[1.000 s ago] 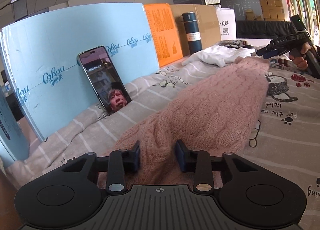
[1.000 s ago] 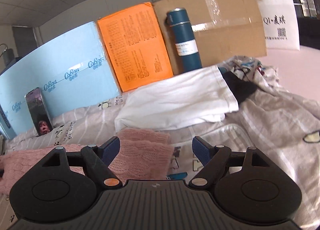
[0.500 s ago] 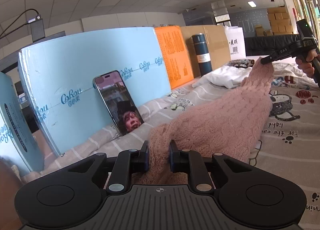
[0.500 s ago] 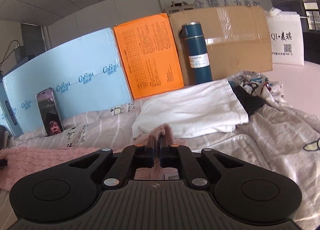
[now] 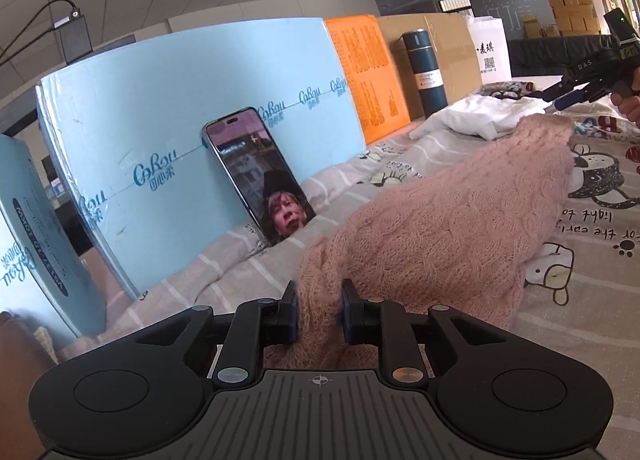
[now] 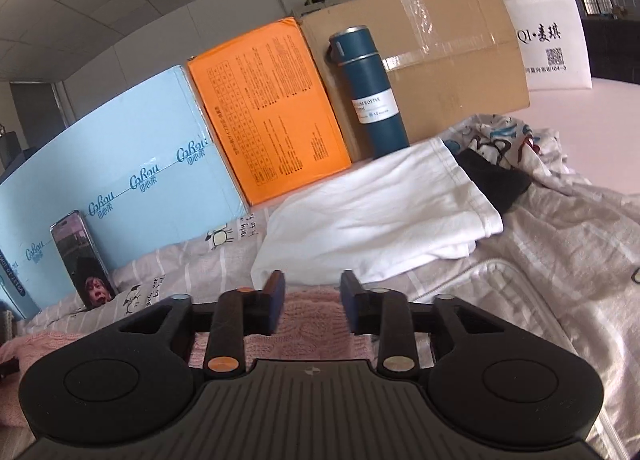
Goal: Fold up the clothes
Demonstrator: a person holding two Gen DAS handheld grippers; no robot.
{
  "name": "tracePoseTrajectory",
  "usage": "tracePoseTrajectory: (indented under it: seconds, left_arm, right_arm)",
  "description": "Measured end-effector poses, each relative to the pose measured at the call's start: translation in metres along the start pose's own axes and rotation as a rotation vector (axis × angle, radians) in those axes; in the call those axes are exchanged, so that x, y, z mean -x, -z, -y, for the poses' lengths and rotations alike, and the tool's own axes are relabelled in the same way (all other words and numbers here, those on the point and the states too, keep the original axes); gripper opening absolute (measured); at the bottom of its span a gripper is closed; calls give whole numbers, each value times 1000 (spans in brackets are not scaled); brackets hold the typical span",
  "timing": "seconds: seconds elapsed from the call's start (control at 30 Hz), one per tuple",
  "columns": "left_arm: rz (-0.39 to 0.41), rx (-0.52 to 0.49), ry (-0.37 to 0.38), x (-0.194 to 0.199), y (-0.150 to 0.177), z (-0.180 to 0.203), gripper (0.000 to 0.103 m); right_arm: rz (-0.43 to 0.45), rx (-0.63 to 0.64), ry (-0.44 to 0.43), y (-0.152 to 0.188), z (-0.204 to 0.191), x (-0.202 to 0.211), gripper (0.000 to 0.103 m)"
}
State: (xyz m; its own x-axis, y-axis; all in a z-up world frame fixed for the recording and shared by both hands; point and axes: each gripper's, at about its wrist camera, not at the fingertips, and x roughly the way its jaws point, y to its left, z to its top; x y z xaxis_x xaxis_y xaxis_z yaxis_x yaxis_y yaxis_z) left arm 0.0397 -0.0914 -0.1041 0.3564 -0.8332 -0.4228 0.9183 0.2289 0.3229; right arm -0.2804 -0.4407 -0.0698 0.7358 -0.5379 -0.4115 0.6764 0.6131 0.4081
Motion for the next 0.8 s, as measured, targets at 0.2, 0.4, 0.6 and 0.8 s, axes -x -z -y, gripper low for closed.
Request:
tracePoseTrajectory:
  seconds: [0.2,0.4,0.6,0.8]
  left_arm:
    - [-4,7,-2,-1,4,1,21]
    - [-7,0,-8,-3,4,3,21]
    - [-11,6,-29,-3,3,4,23]
    - [-27,-19,-57,-6,2,9,30]
  right_arm:
    - [-87,77,9,21,-8,-9,39]
    - [65,269,54,14,-35,12,5]
    - [200,315,58,-13,-50,14,4]
    - [2,197,183,2,-13,-25,4]
